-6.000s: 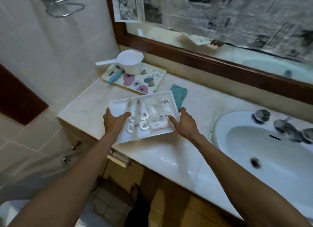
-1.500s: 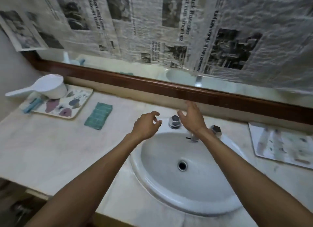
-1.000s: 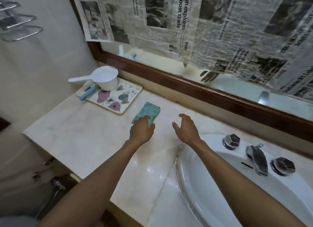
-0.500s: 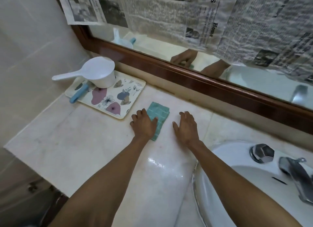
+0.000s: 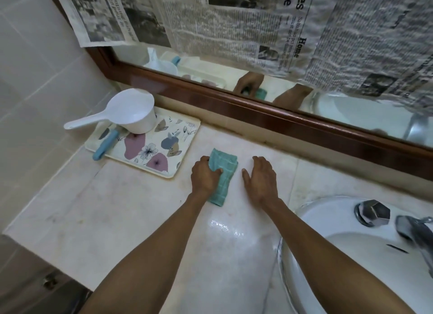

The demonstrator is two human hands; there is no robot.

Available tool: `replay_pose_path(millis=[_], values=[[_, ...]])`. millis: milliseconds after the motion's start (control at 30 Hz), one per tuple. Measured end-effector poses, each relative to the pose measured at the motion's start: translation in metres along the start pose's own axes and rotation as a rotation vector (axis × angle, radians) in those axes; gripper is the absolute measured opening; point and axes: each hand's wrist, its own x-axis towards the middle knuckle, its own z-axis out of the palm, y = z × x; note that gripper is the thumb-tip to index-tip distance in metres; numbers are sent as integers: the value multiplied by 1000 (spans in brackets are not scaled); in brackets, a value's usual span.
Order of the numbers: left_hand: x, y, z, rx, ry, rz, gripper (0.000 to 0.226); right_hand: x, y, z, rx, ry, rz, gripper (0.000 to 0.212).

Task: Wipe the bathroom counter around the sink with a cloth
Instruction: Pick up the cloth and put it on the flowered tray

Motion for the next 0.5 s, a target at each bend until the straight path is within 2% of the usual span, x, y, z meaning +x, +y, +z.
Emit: replay_pose_path(millis=[200, 400, 500], values=[[13, 3, -26, -167, -53, 62, 42, 3, -15, 8, -28, -15, 34, 55], [42, 4, -86, -246, -41, 148, 43, 15, -51, 18, -21, 2, 85, 60], [68, -6, -116, -338, -50, 118, 40, 24, -75, 27, -30, 23, 71, 60]])
